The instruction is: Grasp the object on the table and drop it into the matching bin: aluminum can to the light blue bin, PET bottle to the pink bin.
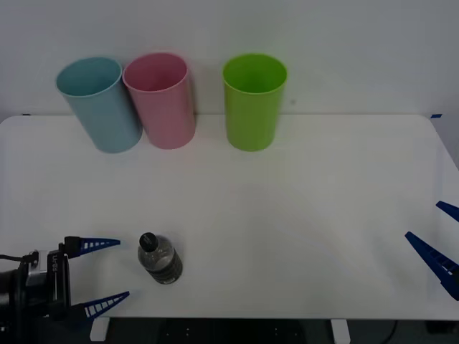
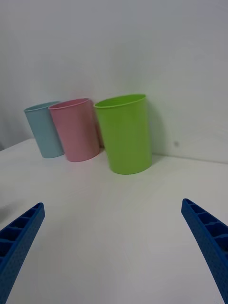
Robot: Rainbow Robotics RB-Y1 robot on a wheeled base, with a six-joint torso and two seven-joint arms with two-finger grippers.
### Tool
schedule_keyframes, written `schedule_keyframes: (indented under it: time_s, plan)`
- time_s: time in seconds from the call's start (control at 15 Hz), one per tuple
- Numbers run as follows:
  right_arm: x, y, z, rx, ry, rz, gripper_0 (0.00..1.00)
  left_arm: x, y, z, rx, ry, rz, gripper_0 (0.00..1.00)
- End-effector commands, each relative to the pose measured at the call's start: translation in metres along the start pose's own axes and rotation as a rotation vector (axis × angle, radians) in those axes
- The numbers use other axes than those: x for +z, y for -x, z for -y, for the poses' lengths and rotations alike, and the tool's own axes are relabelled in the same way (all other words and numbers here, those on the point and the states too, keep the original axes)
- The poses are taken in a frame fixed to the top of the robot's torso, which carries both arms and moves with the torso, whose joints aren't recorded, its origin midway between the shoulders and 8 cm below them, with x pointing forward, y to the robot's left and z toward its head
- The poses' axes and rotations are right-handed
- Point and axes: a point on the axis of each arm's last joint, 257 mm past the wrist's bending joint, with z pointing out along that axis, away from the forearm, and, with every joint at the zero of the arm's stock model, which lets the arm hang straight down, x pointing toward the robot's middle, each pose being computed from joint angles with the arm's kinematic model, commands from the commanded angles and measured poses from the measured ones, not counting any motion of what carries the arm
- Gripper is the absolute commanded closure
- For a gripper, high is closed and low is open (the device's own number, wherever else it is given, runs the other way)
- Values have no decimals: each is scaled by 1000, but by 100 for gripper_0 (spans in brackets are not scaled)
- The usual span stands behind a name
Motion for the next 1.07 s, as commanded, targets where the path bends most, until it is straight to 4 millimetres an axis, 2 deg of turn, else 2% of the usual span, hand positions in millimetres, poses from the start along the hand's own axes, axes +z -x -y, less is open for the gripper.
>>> schedule_keyframes:
  time_s: [0.07, 1.07]
  plan:
    - [0, 0, 0, 0, 0, 0, 0, 13, -2, 2, -3, 14, 19, 0]
    - [0, 0, 0, 0, 0, 0, 0, 66, -8, 6, 16, 9, 27, 0]
